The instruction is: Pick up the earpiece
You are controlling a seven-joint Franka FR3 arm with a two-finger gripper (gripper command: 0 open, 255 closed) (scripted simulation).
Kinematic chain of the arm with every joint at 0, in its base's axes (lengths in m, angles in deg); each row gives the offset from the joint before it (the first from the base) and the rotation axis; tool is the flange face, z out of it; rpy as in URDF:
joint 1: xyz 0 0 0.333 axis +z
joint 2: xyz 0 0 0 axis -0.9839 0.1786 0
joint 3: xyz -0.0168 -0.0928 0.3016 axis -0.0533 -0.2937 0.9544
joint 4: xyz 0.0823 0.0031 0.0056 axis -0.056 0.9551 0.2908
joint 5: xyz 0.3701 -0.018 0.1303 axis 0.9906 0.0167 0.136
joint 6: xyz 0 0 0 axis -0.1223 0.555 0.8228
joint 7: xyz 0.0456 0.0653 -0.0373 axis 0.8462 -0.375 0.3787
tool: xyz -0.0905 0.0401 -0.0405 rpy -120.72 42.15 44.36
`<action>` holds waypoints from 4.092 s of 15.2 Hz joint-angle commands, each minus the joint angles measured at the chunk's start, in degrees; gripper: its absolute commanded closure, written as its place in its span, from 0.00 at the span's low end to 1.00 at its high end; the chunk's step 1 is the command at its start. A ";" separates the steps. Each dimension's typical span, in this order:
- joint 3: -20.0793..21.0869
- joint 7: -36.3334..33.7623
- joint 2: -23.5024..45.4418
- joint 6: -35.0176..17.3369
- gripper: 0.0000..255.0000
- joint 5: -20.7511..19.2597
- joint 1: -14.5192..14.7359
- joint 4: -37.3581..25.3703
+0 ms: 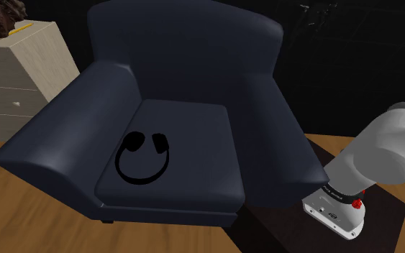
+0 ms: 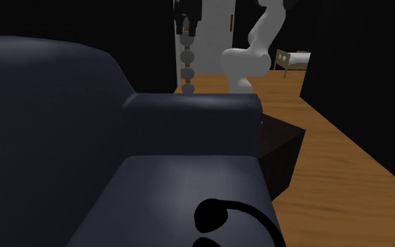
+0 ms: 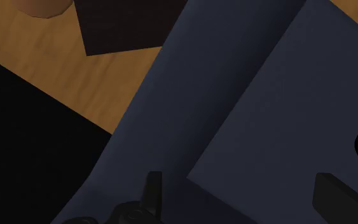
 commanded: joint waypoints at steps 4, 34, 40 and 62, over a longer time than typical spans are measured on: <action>2.93 -3.04 1.86 -4.23 0.00 1.52 0.97 2.33; 28.81 -43.35 54.55 -38.51 0.00 -14.18 5.93 -11.50; 26.76 -51.70 68.75 -38.29 0.00 -23.29 12.07 -22.69; 25.40 -53.46 71.55 -41.25 1.00 -25.53 13.04 -22.14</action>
